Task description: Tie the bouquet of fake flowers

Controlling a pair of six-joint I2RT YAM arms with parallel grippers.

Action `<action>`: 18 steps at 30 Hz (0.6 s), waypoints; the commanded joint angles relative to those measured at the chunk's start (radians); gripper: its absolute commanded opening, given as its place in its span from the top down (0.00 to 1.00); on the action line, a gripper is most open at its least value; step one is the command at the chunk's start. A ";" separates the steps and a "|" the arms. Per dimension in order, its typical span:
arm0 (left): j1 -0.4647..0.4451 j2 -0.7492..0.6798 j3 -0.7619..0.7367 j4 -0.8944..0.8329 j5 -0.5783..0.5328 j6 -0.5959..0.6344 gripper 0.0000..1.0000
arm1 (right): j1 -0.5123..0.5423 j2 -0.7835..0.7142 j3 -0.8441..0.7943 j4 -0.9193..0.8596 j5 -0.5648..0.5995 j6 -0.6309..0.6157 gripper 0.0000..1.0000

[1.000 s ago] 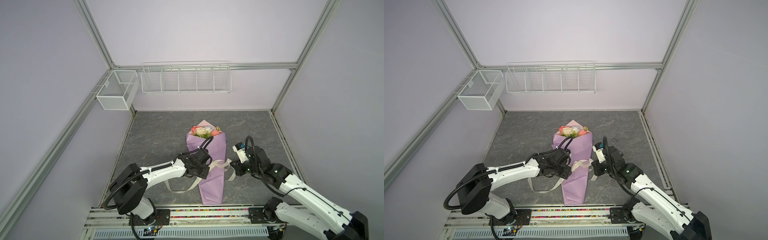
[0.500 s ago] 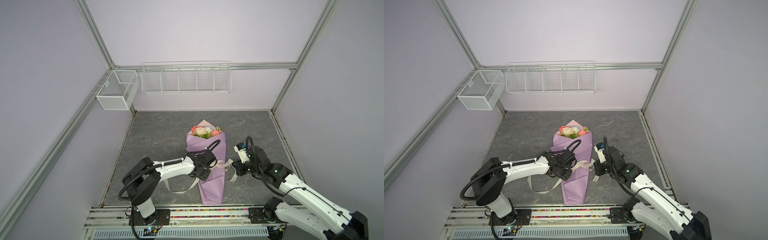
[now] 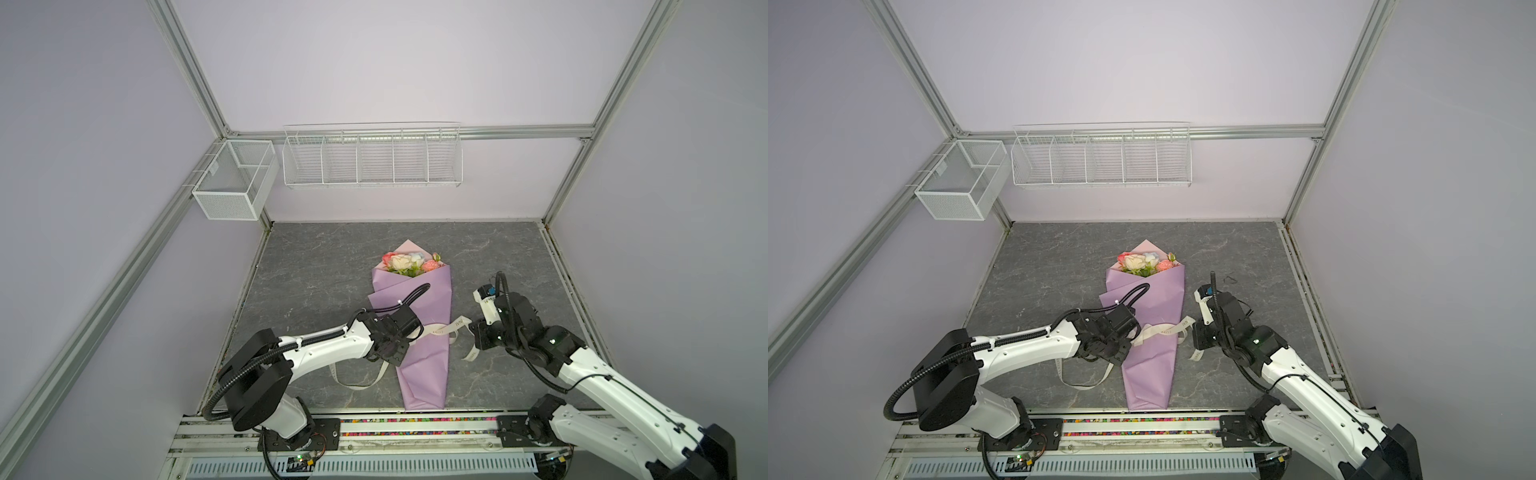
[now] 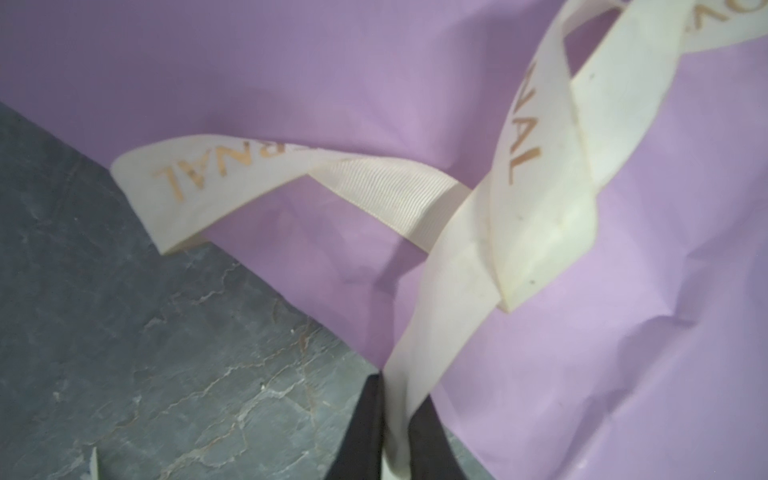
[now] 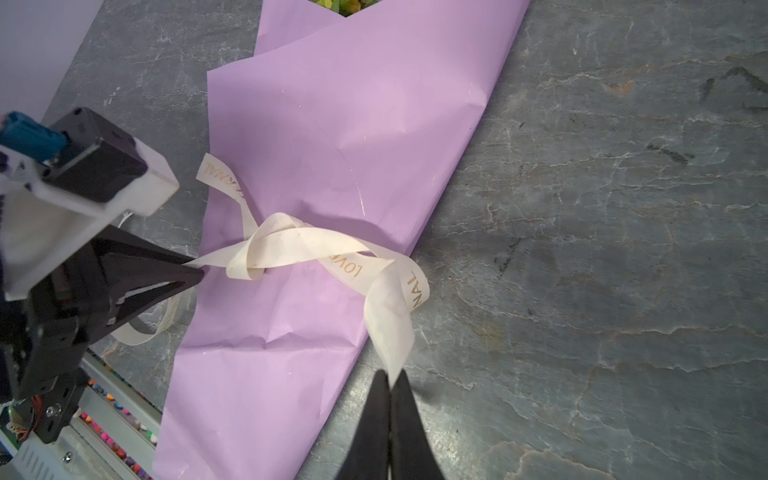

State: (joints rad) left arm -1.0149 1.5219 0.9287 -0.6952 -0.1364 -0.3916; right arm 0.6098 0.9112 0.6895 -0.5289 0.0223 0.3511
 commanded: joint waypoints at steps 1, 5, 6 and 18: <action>-0.002 -0.033 -0.008 -0.022 -0.032 -0.020 0.91 | -0.010 0.003 0.009 -0.041 0.069 0.034 0.94; 0.001 -0.081 -0.037 -0.029 -0.074 -0.057 0.94 | -0.041 0.003 0.012 -0.113 0.203 0.087 0.94; 0.002 -0.097 -0.047 -0.029 -0.083 -0.069 0.95 | -0.055 -0.001 0.010 -0.126 0.220 0.098 0.94; 0.069 -0.298 -0.202 0.027 -0.092 -0.154 1.00 | -0.280 0.024 -0.022 -0.145 0.310 0.147 0.94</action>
State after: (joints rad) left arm -0.9627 1.2617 0.7506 -0.6861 -0.2123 -0.5037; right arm 0.3737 0.9138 0.6865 -0.6731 0.2771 0.4755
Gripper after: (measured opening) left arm 0.049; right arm 0.063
